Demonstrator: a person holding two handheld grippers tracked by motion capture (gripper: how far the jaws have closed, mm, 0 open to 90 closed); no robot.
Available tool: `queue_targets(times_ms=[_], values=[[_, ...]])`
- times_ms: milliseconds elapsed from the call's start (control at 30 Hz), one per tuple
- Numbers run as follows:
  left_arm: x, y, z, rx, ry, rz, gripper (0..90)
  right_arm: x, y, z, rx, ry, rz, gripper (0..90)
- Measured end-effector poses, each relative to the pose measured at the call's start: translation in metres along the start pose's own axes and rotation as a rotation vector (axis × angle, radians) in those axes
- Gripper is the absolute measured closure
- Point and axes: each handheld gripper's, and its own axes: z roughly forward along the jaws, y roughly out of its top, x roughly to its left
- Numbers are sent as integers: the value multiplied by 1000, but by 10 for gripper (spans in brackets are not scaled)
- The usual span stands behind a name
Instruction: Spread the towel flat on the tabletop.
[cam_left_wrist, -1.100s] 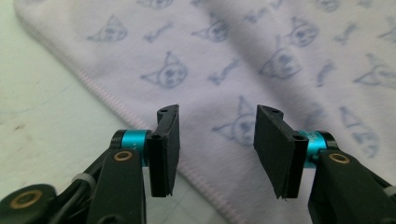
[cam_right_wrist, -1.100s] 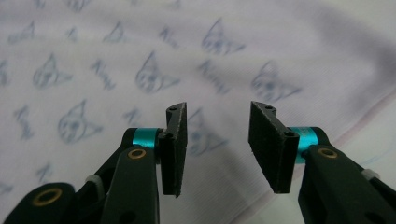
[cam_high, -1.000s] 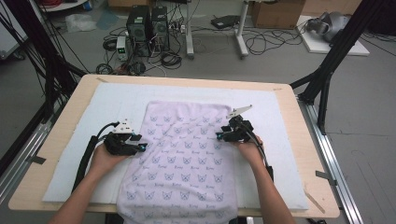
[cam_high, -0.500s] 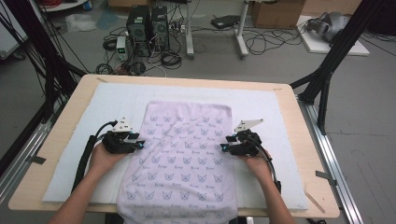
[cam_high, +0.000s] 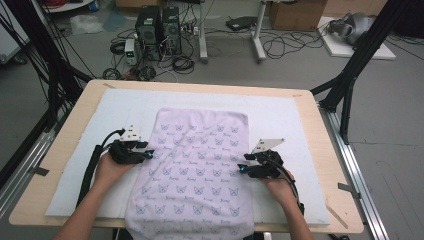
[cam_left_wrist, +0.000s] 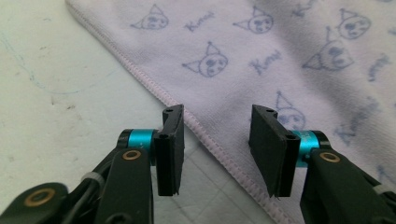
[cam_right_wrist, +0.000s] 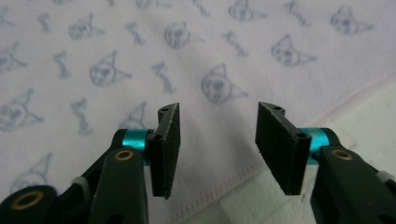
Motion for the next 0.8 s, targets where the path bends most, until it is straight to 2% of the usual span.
queue_targets(times_ms=[133, 200, 300, 567, 800], values=[[0, 2, -7, -53, -7, -5, 524, -1, 5, -1, -59, 4, 12, 441], [0, 3, -9, -62, -7, -10, 515, -2, 7, -2, -74, 10, 27, 418], [1, 3, -10, -75, -21, -13, 508, -2, 7, -4, -97, 10, 25, 401], [-3, 5, -13, -90, -56, -5, 476, -2, 8, -6, -133, 14, 50, 315], [-4, 6, -13, -93, -66, -6, 470, 0, 9, -4, -126, 17, 41, 303]])
